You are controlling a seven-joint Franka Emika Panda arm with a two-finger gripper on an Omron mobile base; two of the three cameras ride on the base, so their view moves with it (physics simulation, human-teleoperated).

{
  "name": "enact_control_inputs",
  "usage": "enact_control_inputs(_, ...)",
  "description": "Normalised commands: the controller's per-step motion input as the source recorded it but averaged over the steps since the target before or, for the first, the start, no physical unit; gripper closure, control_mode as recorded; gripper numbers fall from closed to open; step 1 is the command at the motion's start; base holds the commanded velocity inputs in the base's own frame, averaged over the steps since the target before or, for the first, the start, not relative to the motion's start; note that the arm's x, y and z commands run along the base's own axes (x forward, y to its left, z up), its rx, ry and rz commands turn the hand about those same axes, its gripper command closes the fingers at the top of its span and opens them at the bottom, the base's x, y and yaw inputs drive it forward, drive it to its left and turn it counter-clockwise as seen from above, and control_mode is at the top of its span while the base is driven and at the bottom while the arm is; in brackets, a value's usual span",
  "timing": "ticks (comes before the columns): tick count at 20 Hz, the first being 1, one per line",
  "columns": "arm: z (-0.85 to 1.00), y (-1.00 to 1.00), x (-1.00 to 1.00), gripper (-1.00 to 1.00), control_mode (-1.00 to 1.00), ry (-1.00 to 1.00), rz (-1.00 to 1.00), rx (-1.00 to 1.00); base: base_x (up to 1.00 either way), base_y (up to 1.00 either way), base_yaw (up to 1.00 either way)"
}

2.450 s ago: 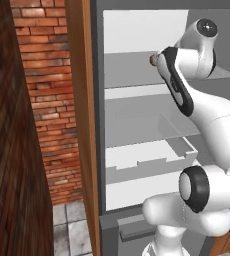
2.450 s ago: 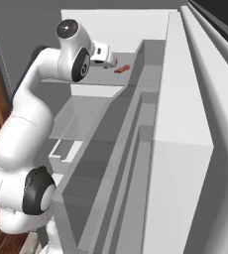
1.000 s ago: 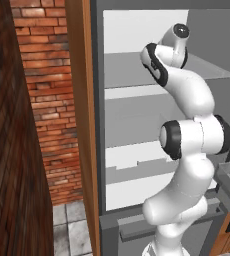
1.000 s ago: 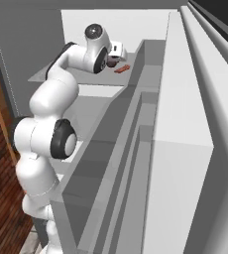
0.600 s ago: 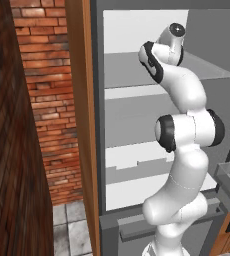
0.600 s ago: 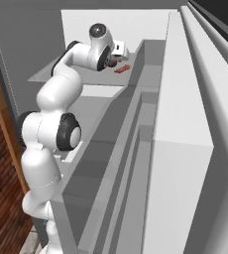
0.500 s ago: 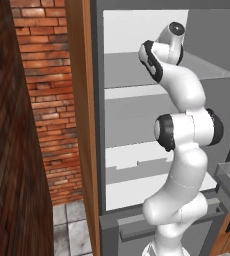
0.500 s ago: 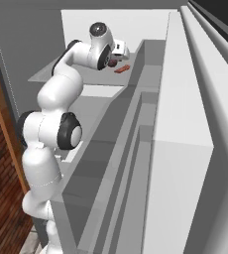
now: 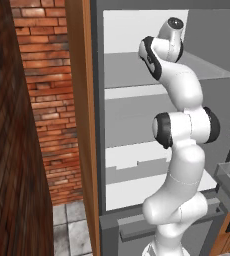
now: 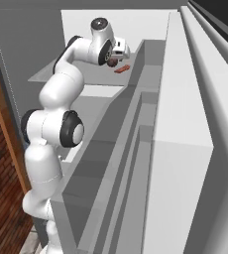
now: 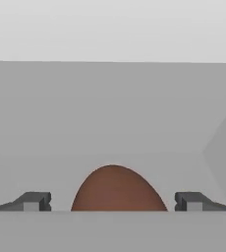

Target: Pick the egg and butter from the fridge and place them by the bowl for mixing.

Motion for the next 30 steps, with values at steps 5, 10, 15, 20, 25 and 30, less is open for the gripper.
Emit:
enact_control_inputs(5, -0.38, 0.0, 0.19, -1.0, -1.0, 0.0, 0.0, 0.0, 0.0, 0.0, 0.0)
enact_control_inputs(10, -0.44, -0.07, 0.06, -1.0, -1.0, 0.0, 0.0, 0.0, 0.0, 0.0, 0.0)
enact_control_inputs(15, -0.51, -0.04, 0.0, -1.0, -1.0, 0.0, 0.0, 0.0, 0.0, 0.0, 0.0)
enact_control_inputs(20, -0.53, -0.01, 0.01, -1.0, -1.0, 0.0, 0.0, 0.0, 0.0, 0.0, 0.0)
enact_control_inputs(25, -0.52, 0.0, 0.0, 1.0, -1.0, 0.0, 0.0, 0.0, 0.0, 0.0, 0.0)
enact_control_inputs(30, -0.49, 0.0, 0.1, 1.0, -1.0, 0.0, 0.0, 0.0, 0.0, 0.0, 0.0)
